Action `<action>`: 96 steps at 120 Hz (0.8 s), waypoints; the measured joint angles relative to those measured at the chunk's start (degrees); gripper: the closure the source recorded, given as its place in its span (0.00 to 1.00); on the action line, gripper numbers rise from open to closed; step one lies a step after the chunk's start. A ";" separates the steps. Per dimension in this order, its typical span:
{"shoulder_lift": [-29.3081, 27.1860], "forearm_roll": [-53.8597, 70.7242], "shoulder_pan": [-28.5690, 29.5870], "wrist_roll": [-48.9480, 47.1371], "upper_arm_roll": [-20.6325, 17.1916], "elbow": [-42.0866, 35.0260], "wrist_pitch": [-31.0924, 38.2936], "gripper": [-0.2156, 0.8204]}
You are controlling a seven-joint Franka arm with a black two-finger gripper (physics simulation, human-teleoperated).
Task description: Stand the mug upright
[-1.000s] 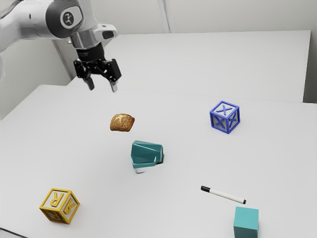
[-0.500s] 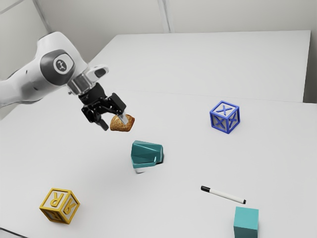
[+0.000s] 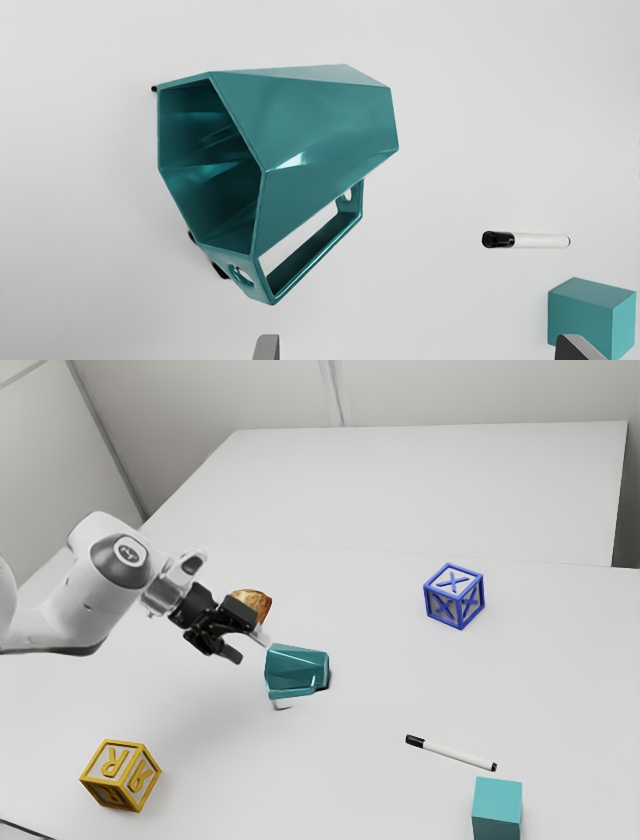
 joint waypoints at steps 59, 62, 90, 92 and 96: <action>10.41 -14.03 1.62 20.60 0.07 1.12 0.89 0.21; 10.95 -14.34 1.63 21.40 0.08 1.45 0.79 0.21; 15.34 -16.25 2.22 27.92 0.07 5.04 -0.31 0.21; 15.47 -16.34 2.23 28.31 0.05 5.14 -0.38 0.21; 15.68 -16.70 2.20 29.06 0.03 5.24 -0.62 0.21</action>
